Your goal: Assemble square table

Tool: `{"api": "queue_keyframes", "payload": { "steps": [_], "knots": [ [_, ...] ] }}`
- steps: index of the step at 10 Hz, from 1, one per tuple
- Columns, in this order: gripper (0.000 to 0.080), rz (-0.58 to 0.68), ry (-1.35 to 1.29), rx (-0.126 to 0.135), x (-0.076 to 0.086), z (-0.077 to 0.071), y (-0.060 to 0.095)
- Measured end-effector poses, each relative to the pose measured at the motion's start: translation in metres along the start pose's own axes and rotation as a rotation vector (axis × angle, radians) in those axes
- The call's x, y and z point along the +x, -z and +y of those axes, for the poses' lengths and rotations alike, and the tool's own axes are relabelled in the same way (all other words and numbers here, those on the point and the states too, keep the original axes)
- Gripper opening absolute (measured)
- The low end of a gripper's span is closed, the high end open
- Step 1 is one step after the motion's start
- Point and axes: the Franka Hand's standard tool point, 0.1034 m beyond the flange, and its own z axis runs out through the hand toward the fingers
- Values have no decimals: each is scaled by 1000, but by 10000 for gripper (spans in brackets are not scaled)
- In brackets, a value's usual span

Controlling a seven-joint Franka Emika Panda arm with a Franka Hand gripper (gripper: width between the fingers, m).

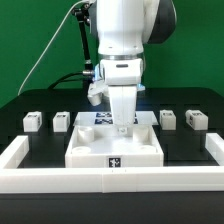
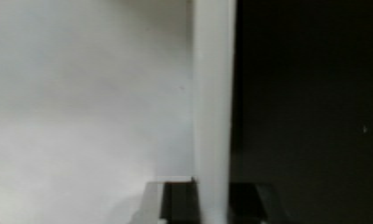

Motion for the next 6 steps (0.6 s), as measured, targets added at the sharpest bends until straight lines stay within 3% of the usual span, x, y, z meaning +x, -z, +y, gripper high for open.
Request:
{"api": "queue_keyframes", "payload": {
  "steps": [2, 6],
  "knots": [
    [58, 1, 5, -4, 6, 4, 2],
    [58, 19, 33, -23, 47, 23, 0]
  ]
}}
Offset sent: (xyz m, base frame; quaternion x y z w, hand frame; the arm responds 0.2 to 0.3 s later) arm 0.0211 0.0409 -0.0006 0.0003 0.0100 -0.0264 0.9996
